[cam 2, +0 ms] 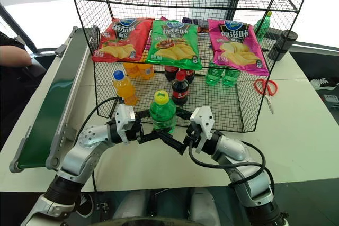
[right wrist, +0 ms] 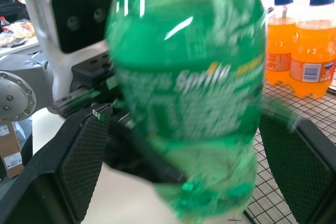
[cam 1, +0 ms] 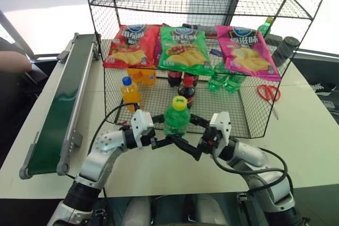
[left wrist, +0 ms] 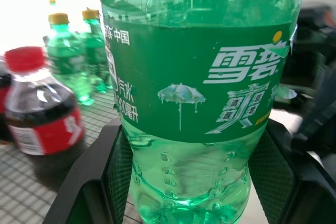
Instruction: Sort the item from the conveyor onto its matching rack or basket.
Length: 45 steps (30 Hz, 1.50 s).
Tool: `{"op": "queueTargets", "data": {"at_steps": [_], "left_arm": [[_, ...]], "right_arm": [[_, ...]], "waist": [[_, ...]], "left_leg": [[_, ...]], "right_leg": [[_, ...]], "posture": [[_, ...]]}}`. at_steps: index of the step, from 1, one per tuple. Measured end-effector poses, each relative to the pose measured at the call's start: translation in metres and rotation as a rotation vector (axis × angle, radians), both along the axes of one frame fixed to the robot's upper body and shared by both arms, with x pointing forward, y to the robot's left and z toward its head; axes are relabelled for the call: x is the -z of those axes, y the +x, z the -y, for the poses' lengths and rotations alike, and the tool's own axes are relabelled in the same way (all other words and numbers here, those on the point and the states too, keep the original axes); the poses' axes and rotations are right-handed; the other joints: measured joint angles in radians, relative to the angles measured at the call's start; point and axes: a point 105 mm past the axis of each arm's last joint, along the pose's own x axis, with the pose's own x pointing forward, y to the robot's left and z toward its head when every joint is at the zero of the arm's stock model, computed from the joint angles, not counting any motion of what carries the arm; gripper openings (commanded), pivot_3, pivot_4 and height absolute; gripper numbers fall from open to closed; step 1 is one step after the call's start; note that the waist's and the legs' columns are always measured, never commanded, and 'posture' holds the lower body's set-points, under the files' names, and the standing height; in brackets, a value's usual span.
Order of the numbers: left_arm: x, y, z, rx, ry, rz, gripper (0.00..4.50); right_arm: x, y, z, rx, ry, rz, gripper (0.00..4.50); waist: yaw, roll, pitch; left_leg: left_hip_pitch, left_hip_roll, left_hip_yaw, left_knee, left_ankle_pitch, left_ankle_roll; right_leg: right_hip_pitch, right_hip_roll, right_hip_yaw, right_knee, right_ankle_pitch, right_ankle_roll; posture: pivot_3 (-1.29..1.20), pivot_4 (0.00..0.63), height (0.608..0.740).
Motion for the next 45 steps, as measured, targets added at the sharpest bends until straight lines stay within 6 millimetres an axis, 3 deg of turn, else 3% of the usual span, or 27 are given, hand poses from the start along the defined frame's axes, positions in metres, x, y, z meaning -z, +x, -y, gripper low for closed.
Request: {"op": "queueTargets", "data": {"at_steps": [15, 20, 23, 27, 33, 38, 45], "left_arm": [[0.002, -0.001, -0.003, 0.07, 0.046, -0.012, 2.59], [0.003, -0.001, -0.003, 0.068, 0.05, -0.013, 2.59], [0.003, -0.001, -0.003, 0.068, 0.049, -0.014, 2.59], [0.003, -0.001, -0.001, 0.072, 0.039, -0.023, 4.49], [0.007, 0.002, -0.007, 0.046, 0.063, -0.054, 4.49], [0.019, 0.005, -0.029, -0.037, 0.1, -0.111, 4.49], [0.025, 0.002, -0.036, -0.092, 0.083, -0.129, 4.49]], "right_arm": [[-0.001, -0.002, 0.0, 0.011, -0.015, 0.014, 4.5], [-0.001, -0.004, -0.003, -0.006, -0.015, 0.012, 2.95], [-0.001, -0.004, -0.003, -0.006, -0.015, 0.011, 2.95], [0.0, -0.003, -0.001, 0.006, -0.02, 0.009, 2.95], [-0.002, 0.006, 0.007, 0.076, -0.014, 0.026, 2.95], [-0.005, 0.027, 0.032, 0.253, -0.055, 0.092, 2.95], [0.011, 0.052, 0.084, 0.563, -0.094, 0.077, 2.95]], "waist": [[0.001, 0.0, 0.0], [0.001, 0.0, 0.0], [0.001, 0.0, 0.0], [0.001, 0.0, 0.0], [0.0, 0.0, 0.0], [0.001, 0.0, 0.0], [0.002, 0.0, 0.0]], "left_leg": [[-0.001, -0.001, 0.0, 0.001, 0.0, 0.0], [-0.001, -0.001, 0.0, 0.001, 0.0, 0.0], [-0.001, -0.001, 0.0, 0.001, 0.0, 0.0], [-0.001, -0.001, 0.0, 0.001, 0.0, 0.0], [0.0, -0.001, 0.0, 0.001, 0.0, 0.0], [0.0, -0.001, 0.0, 0.001, 0.0, 0.0], [0.0, -0.001, 0.0, 0.001, 0.0, 0.0]], "right_leg": [[0.0, -0.001, 0.0, 0.0, 0.0, 0.0], [0.0, -0.001, 0.0, 0.0, 0.0, 0.0], [0.0, -0.001, 0.0, 0.0, 0.0, 0.0], [0.0, -0.001, 0.0, 0.0, 0.0, 0.0], [0.0, 0.0, 0.0, 0.0, 0.0, 0.0], [0.0, 0.0, 0.0, 0.0, 0.0, 0.0], [0.0, -0.001, 0.0, 0.0, 0.0, 0.0]], "posture": [[0.0, 0.15, 0.724], [0.0, 0.15, 0.724], [0.0, 0.15, 0.724], [0.0, 0.15, 0.724], [0.0, 0.15, 0.724], [0.0, 0.15, 0.724], [0.0, 0.15, 0.724]]}}
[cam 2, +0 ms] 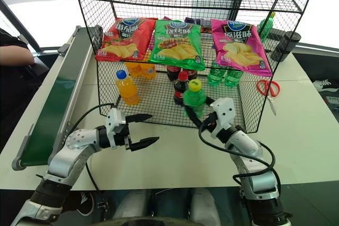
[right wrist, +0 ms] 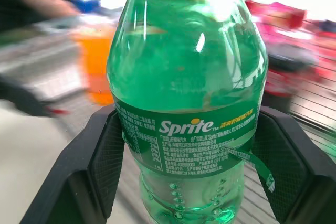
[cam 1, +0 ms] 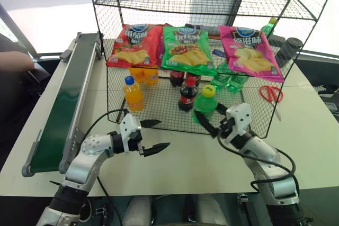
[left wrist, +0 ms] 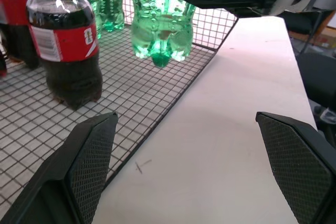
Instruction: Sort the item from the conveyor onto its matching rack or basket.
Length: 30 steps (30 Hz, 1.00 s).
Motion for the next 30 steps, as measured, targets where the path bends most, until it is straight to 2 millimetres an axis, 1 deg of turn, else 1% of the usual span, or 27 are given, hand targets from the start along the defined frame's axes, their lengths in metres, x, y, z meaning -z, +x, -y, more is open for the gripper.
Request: {"op": "queueTargets", "data": {"at_steps": [2, 7, 11, 16, 19, 22, 27, 29, 30], "left_arm": [[-0.004, -0.001, 0.003, 0.004, -0.011, 0.018, 4.49], [-0.013, -0.001, 0.011, 0.018, -0.044, 0.044, 4.49], [-0.018, 0.0, 0.015, 0.034, -0.05, 0.061, 4.49], [-0.02, -0.001, 0.02, 0.057, -0.053, 0.065, 4.49], [-0.02, -0.001, 0.022, 0.063, -0.053, 0.065, 4.49], [-0.02, -0.001, 0.022, 0.063, -0.055, 0.066, 4.49], [-0.02, 0.0, 0.023, 0.06, -0.056, 0.066, 4.49], [-0.02, 0.0, 0.023, 0.059, -0.056, 0.065, 4.5], [-0.02, 0.0, 0.023, 0.059, -0.056, 0.065, 4.5]], "right_arm": [[0.007, 0.003, 0.017, 0.09, 0.014, -0.012, 2.95], [0.026, 0.009, 0.047, 0.265, 0.028, -0.051, 2.95], [0.034, 0.019, 0.063, 0.355, 0.052, -0.068, 2.95], [0.032, 0.033, 0.064, 0.365, 0.069, -0.05, 2.95], [0.035, 0.039, 0.067, 0.382, 0.086, -0.057, 2.95], [0.039, 0.042, 0.068, 0.39, 0.095, -0.067, 2.95], [0.04, 0.046, 0.069, 0.394, 0.104, -0.06, 2.95], [0.04, 0.046, 0.068, 0.393, 0.106, -0.057, 3.97], [0.039, 0.046, 0.068, 0.392, 0.107, -0.055, 4.21]], "waist": [[-0.001, 0.0, 0.0], [-0.003, 0.001, 0.0], [-0.004, 0.003, 0.001], [-0.004, 0.004, 0.001], [-0.003, 0.004, 0.001], [-0.003, 0.005, 0.001], [-0.004, 0.005, 0.001], [-0.004, 0.005, 0.001], [-0.004, 0.005, 0.001]], "left_leg": [[0.0, 0.0, 0.0, 0.0, 0.0, 0.0], [0.001, 0.0, 0.001, 0.0, 0.0, 0.0], [0.001, 0.0, 0.001, 0.0, 0.0, 0.0], [0.001, 0.0, 0.001, 0.0, 0.0, 0.0], [0.001, 0.0, 0.001, 0.0, 0.0, 0.0], [0.0, 0.0, 0.002, 0.0, 0.0, 0.0], [0.001, 0.0, 0.002, 0.0, 0.0, 0.0], [0.001, 0.0, 0.002, 0.0, 0.0, 0.0], [0.001, 0.0, 0.002, 0.0, 0.0, 0.0]], "right_leg": [[0.0, 0.0, 0.0, 0.0, 0.0, 0.0], [0.0, 0.0, 0.001, 0.001, 0.0, 0.0], [0.0, 0.001, 0.001, 0.001, 0.0, 0.0], [0.0, 0.001, 0.001, 0.001, 0.0, 0.0], [0.0, 0.001, 0.001, 0.001, 0.0, 0.0], [0.0, 0.001, 0.001, 0.001, 0.0, 0.0], [0.0, 0.001, 0.001, 0.001, 0.0, 0.0], [0.0, 0.001, 0.001, 0.001, 0.0, 0.0], [0.0, 0.001, 0.001, 0.001, 0.0, 0.0]], "posture": [[0.0, 0.15, 0.724], [0.0, 0.15, 0.724], [0.0, 0.15, 0.724], [0.0, 0.15, 0.724], [0.0, 0.15, 0.724], [0.0, 0.15, 0.724], [0.0, 0.15, 0.724], [0.0, 0.15, 0.724], [0.0, 0.15, 0.724]]}}
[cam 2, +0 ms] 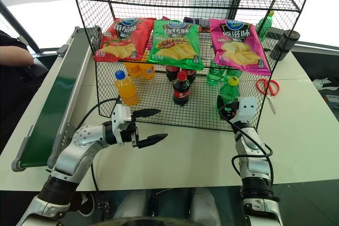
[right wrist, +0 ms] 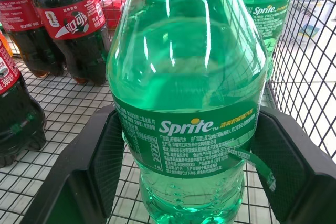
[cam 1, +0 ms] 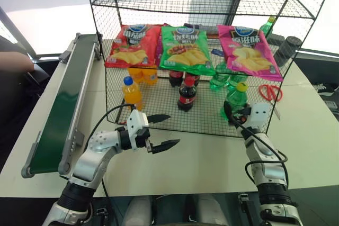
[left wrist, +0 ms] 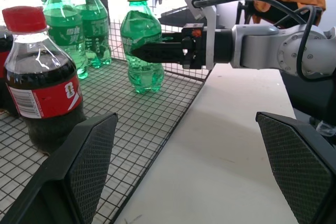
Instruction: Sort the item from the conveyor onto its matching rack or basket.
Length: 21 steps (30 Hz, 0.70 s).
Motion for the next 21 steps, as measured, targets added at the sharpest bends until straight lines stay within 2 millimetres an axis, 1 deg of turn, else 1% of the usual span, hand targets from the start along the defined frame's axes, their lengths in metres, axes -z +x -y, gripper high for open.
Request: {"op": "queueTargets", "data": {"at_steps": [1, 5, 9, 12, 21], "left_arm": [[0.0, 0.0, 0.0, 0.0, 0.0, 0.0, 4.5], [0.0, 0.0, 0.0, 0.002, 0.0, -0.003, 4.5], [0.0, -0.001, 0.001, 0.004, 0.002, -0.009, 4.5], [0.0, -0.001, 0.001, 0.006, 0.0, -0.01, 4.5], [0.0, 0.002, 0.0, -0.011, -0.002, -0.029, 4.5]], "right_arm": [[-0.002, 0.0, 0.0, -0.002, 0.001, 0.009, 4.43], [-0.009, 0.002, -0.001, -0.004, -0.005, 0.038, 4.43], [-0.009, -0.006, 0.0, 0.005, -0.023, 0.043, 4.43], [-0.011, -0.018, 0.002, 0.007, -0.054, 0.05, 4.43], [-0.027, -0.05, -0.003, -0.036, -0.165, 0.069, 4.43]], "waist": [[0.0, 0.0, 0.0], [0.001, 0.0, 0.0], [0.001, 0.0, 0.0], [0.002, 0.001, 0.0], [0.002, 0.001, -0.001]], "left_leg": [[0.0, 0.0, 0.0, 0.0, 0.0, 0.0], [0.0, 0.0, 0.0, 0.0, 0.0, 0.0], [0.0, 0.0, 0.0, 0.0, 0.0, 0.0], [0.0, 0.0, 0.0, 0.0, 0.0, 0.0], [0.0, 0.0, 0.0, 0.0, 0.0, 0.0]], "right_leg": [[0.0, 0.0, 0.0, 0.0, 0.0, 0.0], [0.0, 0.0, 0.0, 0.0, 0.0, 0.0], [0.0, 0.0, 0.0, 0.0, 0.0, 0.0], [0.0, 0.0, 0.0, 0.0, 0.0, 0.0], [0.0, 0.0, 0.0, 0.0, 0.0, 0.0]], "posture": [[0.0, 0.15, 0.724], [0.0, 0.15, 0.724], [0.0, 0.15, 0.724], [0.0, 0.15, 0.724], [0.0, 0.15, 0.724]]}}
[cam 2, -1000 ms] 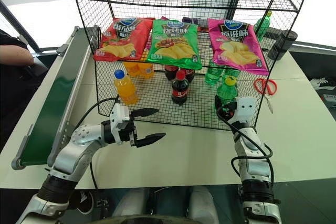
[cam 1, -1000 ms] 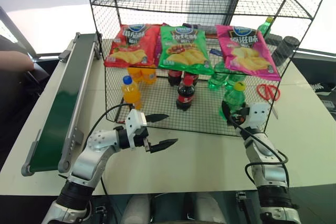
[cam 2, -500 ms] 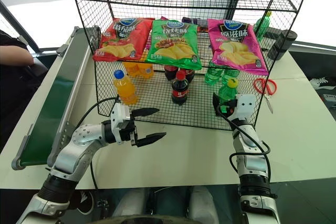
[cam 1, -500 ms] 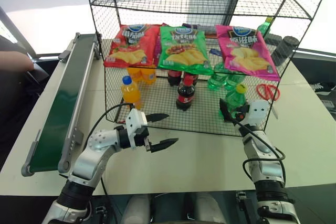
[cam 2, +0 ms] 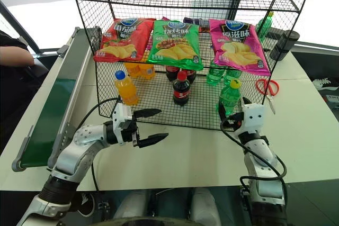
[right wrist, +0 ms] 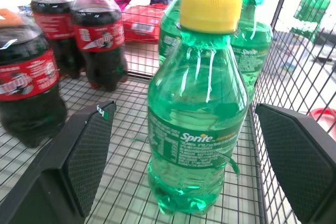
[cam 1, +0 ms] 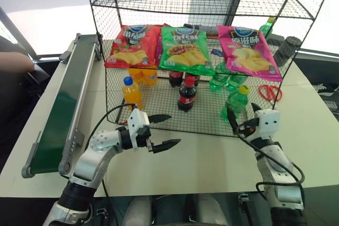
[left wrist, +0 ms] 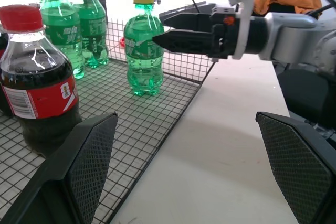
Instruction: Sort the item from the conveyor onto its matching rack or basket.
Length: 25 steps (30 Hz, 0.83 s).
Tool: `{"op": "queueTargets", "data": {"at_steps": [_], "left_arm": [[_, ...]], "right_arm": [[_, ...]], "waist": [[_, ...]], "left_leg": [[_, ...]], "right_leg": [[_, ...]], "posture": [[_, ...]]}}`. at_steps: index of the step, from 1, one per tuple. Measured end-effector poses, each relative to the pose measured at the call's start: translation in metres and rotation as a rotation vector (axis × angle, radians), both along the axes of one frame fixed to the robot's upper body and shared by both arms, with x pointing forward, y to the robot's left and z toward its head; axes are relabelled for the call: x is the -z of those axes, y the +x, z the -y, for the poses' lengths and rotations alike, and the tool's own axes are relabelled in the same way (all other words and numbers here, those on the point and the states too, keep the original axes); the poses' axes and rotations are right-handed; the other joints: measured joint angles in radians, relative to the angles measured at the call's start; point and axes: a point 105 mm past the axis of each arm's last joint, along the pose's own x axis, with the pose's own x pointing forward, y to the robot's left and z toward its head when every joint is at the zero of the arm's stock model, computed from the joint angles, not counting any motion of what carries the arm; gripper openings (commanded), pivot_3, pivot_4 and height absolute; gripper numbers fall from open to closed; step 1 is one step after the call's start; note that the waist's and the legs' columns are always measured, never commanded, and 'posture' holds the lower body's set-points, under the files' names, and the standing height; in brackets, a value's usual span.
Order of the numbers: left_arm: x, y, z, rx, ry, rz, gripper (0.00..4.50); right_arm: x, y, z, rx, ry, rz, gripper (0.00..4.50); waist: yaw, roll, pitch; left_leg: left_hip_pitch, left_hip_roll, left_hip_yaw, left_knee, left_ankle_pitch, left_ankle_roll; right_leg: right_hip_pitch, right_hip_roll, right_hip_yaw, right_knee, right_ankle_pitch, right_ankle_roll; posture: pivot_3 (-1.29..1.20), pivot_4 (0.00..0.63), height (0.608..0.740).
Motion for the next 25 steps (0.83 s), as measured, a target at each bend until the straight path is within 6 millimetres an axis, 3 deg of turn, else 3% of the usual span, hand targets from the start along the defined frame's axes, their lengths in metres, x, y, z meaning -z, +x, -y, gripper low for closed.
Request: {"op": "queueTargets", "data": {"at_steps": [3, 8, 14, 20, 25], "left_arm": [[0.001, 0.005, -0.01, -0.05, 0.019, -0.012, 4.5], [0.004, 0.015, -0.046, -0.206, 0.067, -0.005, 4.5], [0.013, 0.016, -0.089, -0.367, 0.115, -0.035, 4.5], [0.03, 0.005, -0.102, -0.414, 0.145, -0.088, 4.5], [0.032, 0.002, -0.103, -0.414, 0.159, -0.077, 4.5]], "right_arm": [[-0.007, -0.014, -0.005, -0.054, -0.04, 0.003, 4.43], [-0.007, -0.043, -0.013, -0.214, -0.083, -0.045, 4.43], [-0.011, -0.065, 0.01, -0.259, -0.103, -0.104, 4.43], [-0.011, -0.071, 0.02, -0.282, -0.123, -0.134, 4.43], [-0.009, -0.071, 0.026, -0.274, -0.121, -0.144, 4.43]], "waist": [[0.0, 0.0, 0.0], [0.0, 0.0, -0.001], [0.002, 0.0, -0.001], [0.002, -0.001, -0.001], [0.003, -0.001, -0.001]], "left_leg": [[0.0, 0.0, 0.0, 0.0, 0.0, 0.0], [0.0, 0.0, 0.0, 0.0, 0.0, 0.0], [0.0, 0.0, 0.0, 0.0, 0.0, 0.0], [0.0, 0.0, 0.0, 0.0, 0.0, 0.0], [0.0, 0.0, 0.0, 0.0, 0.0, 0.0]], "right_leg": [[0.0, 0.0, 0.0, 0.0, 0.0, 0.0], [0.0, 0.0, 0.0, 0.0, 0.0, 0.0], [0.001, -0.001, 0.0, -0.001, 0.0, 0.0], [0.001, -0.001, 0.0, -0.001, 0.0, 0.0], [0.001, -0.001, 0.0, -0.001, 0.0, 0.0]], "posture": [[0.0, 0.15, 0.724], [0.0, 0.15, 0.724], [0.0, 0.15, 0.724], [0.0, 0.15, 0.724], [0.0, 0.15, 0.724]]}}
